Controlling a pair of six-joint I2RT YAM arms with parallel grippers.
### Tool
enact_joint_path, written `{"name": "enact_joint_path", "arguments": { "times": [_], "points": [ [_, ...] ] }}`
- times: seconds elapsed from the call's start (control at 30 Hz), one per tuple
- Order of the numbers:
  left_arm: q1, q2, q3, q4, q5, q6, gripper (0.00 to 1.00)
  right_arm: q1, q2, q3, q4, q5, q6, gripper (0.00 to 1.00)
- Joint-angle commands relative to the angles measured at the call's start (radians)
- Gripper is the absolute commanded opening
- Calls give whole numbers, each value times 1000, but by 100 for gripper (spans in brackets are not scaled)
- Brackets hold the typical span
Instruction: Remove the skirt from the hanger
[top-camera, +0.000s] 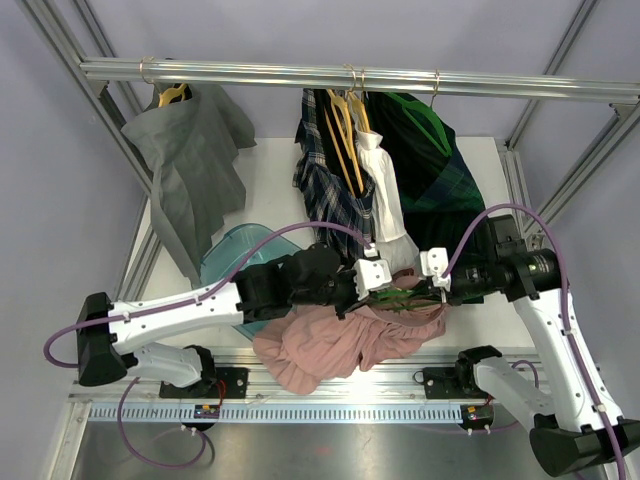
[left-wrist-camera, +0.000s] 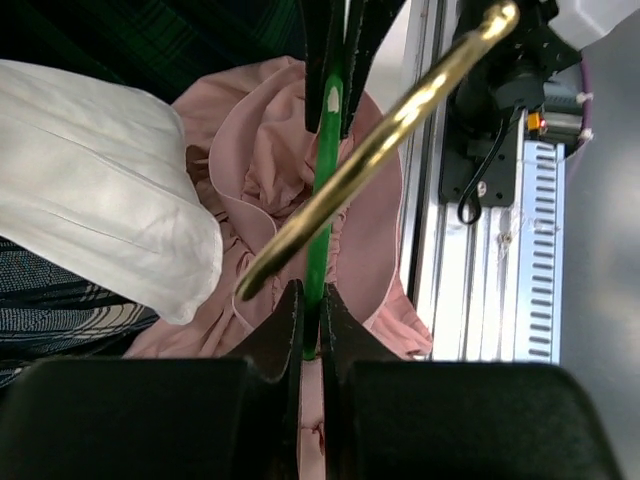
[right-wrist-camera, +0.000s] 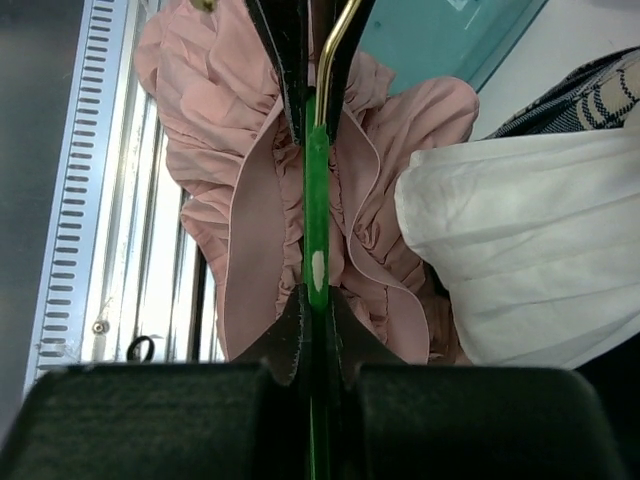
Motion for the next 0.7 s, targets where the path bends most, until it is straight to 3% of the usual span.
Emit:
{"name": "enact_joint_path", "arguments": {
  "times": [0.0, 0.1, 0.13, 0.27, 0.4, 0.67],
  "points": [
    [12, -95, -59, 248, -130, -88, 11, 19, -57, 43, 0, 37, 155, 0],
    [12, -178, -120, 277, -248, -189, 40, 21, -45, 110, 22, 136, 338, 0],
    [10, -199, -134, 277, -273, -255, 59, 19, -38, 129, 19, 160, 381, 0],
    [12, -314, -196, 209, -413, -491, 78, 21, -22, 197, -22, 206, 516, 0],
    [9, -352, -249, 127, -435, -681, 87, 19, -30, 235, -29, 207, 573, 0],
    [-62, -269, -245, -26, -560, -817, 90, 19, -28, 241, -13, 226, 639, 0]
  ]
}}
